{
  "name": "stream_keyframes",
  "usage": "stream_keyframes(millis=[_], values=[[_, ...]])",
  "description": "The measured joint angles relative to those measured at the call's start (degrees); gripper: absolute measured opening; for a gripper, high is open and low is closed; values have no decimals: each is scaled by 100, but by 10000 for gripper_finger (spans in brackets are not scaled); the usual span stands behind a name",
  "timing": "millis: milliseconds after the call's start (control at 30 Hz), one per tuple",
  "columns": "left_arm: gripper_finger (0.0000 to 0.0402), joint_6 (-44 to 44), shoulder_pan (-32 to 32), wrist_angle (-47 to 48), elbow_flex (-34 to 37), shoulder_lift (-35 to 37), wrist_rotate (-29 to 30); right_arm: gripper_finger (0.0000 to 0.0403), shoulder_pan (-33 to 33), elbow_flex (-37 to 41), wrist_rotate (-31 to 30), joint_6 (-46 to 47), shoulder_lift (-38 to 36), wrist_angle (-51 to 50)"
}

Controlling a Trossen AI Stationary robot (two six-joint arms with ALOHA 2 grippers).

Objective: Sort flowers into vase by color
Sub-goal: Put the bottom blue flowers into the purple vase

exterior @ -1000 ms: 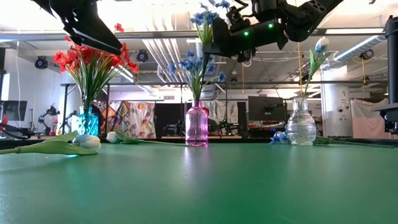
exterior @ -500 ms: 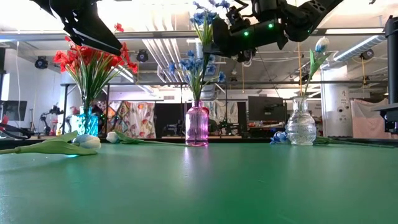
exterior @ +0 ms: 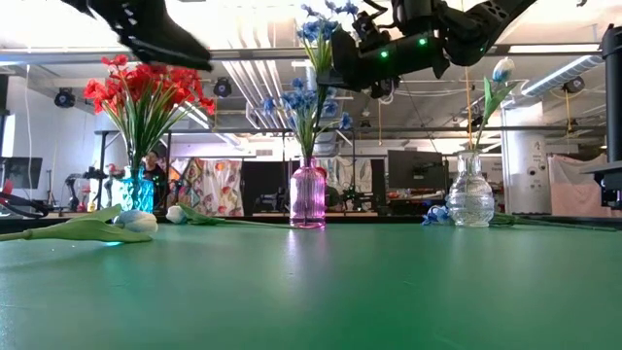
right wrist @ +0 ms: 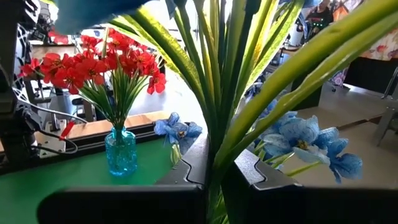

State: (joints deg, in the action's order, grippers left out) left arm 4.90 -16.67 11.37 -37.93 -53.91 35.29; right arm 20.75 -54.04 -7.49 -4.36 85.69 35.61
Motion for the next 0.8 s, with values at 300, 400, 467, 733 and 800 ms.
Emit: stream_keyframes(millis=[300, 400, 467, 733, 800], values=[[277, -1307, 196, -1767, 138, -955, 19, 18, 0, -2, 0, -81, 0, -95], [277, -1498, 361, -2386, 156, -1337, 19, 18, 0, -2, 0, -92, 0, -100], [277, -1654, 501, -3021, 223, -1617, 19, 18, 0, -2, 0, -123, 0, -98], [277, -1993, 1094, -6272, 681, -3189, 313, 18, 0, -2, 3, -180, -23, -108], [277, -2088, 1191, -6888, 695, -3620, 433, 18, 0, -2, 3, -168, -33, -128]])
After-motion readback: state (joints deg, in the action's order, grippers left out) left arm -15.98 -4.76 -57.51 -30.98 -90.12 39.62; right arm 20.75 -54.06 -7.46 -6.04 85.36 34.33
